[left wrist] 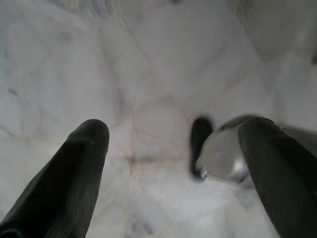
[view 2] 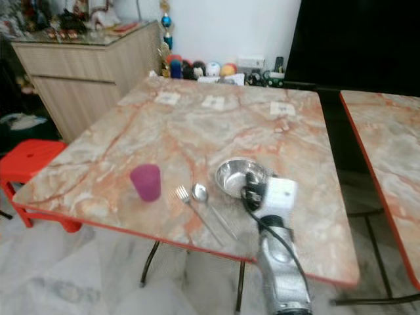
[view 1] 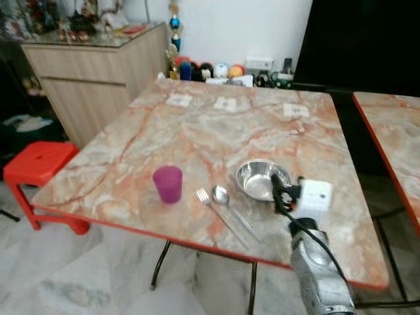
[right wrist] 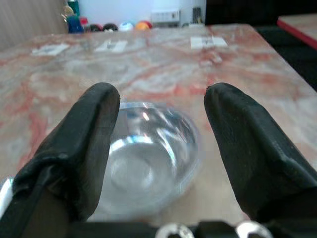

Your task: Setting the table

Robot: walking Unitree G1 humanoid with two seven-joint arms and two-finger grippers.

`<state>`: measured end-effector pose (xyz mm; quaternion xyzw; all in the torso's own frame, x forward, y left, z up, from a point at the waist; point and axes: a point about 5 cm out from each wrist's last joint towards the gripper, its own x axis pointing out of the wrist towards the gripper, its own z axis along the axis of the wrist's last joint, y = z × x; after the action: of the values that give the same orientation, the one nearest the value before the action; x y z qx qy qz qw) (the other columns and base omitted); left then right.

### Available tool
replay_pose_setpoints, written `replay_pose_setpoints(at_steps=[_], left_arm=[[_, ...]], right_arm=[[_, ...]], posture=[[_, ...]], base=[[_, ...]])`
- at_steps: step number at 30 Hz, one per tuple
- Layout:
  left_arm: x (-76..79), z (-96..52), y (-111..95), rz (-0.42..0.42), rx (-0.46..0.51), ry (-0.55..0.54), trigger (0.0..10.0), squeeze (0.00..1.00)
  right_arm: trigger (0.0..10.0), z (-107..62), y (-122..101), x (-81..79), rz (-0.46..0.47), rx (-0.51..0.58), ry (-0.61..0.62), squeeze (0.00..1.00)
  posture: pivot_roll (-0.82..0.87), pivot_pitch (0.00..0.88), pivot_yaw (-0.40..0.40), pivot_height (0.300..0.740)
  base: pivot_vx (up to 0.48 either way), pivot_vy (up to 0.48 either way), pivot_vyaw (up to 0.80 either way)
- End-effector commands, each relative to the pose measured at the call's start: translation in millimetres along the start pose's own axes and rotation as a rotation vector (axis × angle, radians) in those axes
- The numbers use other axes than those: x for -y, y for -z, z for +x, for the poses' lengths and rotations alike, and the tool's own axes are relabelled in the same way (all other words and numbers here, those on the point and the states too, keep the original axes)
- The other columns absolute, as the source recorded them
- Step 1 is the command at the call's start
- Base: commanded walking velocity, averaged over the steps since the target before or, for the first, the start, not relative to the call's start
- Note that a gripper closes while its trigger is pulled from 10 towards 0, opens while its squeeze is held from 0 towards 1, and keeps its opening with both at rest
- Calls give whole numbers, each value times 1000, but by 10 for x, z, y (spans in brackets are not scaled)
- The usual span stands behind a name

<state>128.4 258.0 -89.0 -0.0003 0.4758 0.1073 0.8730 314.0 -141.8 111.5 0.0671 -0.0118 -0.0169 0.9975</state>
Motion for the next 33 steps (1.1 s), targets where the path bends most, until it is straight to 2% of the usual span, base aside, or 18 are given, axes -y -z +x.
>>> replay_pose_setpoints(at_steps=[1, 4, 10, 12, 13, 16, 17, 23, 25, 33], left_arm=[[-94, -24, 39, -2, -6, -19, 10000, 0], [-94, -23, 34, -3, -4, -19, 10000, 0], [26, 9, -17, 2, 2, -7, 10000, 0], [42, 15, -32, 2, 3, -6, 10000, 0], [31, 13, -30, 3, 1, -6, 10000, 0], [6, 6, -14, 3, -2, -9, 10000, 0], [-10, -1, 6, 5, -6, -10, 10000, 0], [-13, -7, 29, 7, -9, -11, 10000, 0], [-3, -7, 32, 7, -8, -11, 10000, 0], [-36, -14, 41, 3, -8, -18, 10000, 0]], right_arm=[[10000, 14, -24, -134, 21, 5, -39, 0], [10000, 14, -14, -129, 23, -1, -32, 0], [10000, 53, 0, -49, 81, -28, 43, 0], [10000, 66, 41, 39, 134, -64, 112, 0], [10000, 74, 88, 103, 190, -102, 161, 0], [10000, 82, 118, 121, 215, -128, 175, 0], [10000, 104, 130, 129, 261, -147, 193, 0], [10000, 154, 188, 153, 352, -213, 243, 0], [10000, 187, 231, 161, 422, -251, 270, 0], [10000, 205, 229, 166, 455, -262, 280, 0]], posture=[[62, 0, -17, 740], [63, 0, -18, 740], [65, 0, -20, 740], [67, 0, -22, 740], [67, 0, -21, 740], [64, 0, -20, 740], [66, 0, -22, 740], [70, 0, -21, 740], [73, 0, -22, 740], [81, 0, -24, 740]], base=[[0, 0, 0], [0, 0, 0], [0, 0, 0], [0, 0, 0], [0, 0, 0], [0, 0, 0], [0, 0, 0], [0, 0, 0], [0, 0, 0], [0, 0, 0]])
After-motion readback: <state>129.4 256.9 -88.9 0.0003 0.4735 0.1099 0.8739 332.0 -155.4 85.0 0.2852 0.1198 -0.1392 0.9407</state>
